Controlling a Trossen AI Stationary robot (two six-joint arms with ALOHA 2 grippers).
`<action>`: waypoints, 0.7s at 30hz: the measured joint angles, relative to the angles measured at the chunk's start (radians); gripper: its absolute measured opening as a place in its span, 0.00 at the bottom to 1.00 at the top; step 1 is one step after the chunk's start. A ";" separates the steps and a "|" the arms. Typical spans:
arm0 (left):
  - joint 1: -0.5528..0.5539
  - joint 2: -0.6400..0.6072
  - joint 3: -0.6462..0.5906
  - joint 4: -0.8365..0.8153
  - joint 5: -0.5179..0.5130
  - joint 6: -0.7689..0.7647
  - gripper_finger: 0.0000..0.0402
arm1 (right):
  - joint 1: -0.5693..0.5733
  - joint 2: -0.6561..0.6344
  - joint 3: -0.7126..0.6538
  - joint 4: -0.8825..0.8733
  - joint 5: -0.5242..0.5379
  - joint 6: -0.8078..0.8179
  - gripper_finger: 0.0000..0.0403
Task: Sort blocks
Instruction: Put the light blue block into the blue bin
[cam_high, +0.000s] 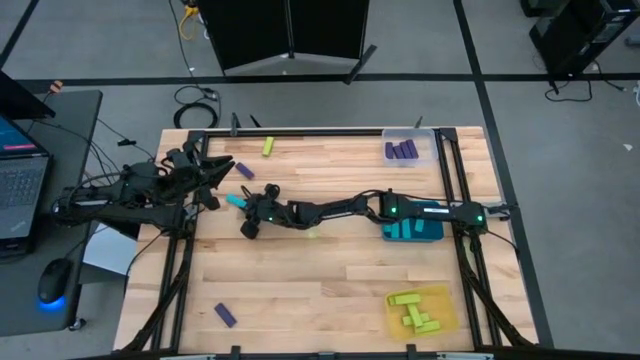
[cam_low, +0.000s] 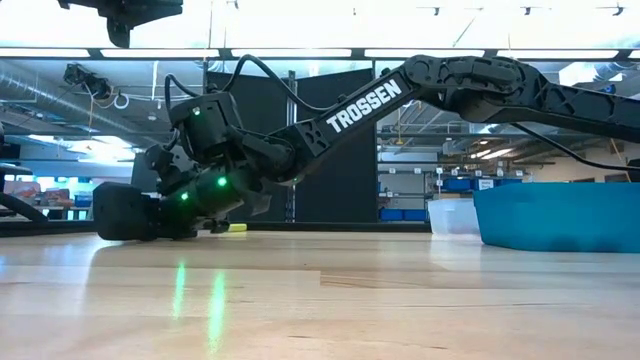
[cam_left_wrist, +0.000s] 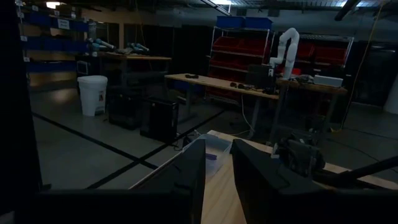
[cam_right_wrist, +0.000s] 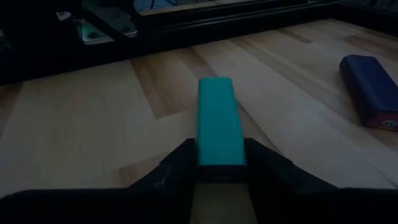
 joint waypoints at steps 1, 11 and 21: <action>0.000 0.000 0.000 0.000 0.000 0.000 0.22 | 0.000 0.000 0.000 0.000 -0.002 0.000 0.31; 0.000 0.000 0.000 0.000 0.000 0.000 0.22 | 0.001 0.002 -0.002 0.030 -0.017 -0.038 0.31; 0.000 0.000 0.000 0.000 0.000 -0.018 0.22 | 0.009 -0.004 -0.003 0.054 -0.051 -0.079 0.31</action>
